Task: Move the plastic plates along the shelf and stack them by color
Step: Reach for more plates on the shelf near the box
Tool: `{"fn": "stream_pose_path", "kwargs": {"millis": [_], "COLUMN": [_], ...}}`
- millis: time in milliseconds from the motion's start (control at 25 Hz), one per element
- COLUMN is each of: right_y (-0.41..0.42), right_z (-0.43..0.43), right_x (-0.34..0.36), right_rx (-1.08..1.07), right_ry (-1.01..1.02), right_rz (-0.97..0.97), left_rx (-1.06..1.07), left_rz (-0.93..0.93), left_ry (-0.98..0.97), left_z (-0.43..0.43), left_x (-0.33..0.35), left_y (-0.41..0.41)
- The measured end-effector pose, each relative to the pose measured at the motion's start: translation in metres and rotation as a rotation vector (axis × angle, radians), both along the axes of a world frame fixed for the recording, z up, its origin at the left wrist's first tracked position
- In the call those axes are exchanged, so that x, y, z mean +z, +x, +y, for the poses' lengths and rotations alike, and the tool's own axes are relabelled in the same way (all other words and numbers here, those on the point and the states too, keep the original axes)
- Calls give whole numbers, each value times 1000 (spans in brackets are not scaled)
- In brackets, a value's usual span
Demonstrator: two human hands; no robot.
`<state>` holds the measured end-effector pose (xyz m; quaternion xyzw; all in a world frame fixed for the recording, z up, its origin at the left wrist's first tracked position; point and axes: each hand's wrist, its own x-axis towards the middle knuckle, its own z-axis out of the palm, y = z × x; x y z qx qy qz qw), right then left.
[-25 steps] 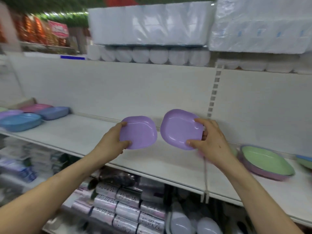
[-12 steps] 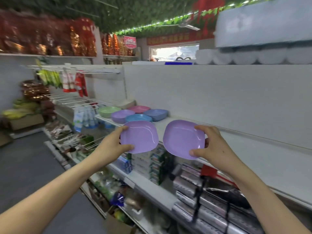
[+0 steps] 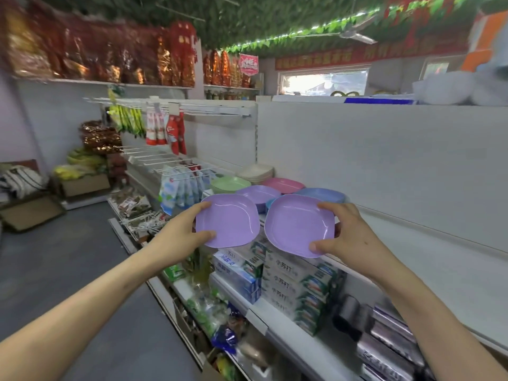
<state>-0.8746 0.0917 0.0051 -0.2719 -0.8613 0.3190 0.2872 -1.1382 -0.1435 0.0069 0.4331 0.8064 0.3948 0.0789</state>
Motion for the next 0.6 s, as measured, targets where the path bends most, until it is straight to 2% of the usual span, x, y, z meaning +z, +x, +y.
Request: {"fn": "stream_pose_path", "kwargs": {"millis": [320,600], "right_y": [-130,-180], "right_z": [57,87], "right_x": [19,18], "right_rx": [-39,-150], "right_ry": [43,47], "right_rz": [-35,-115], "left_rx": [41,-56], "left_rz": [37,-12], "left_ry": [11,89], "left_z": [66,144], "left_x": [25,28], "left_y": [-128,-201]}}
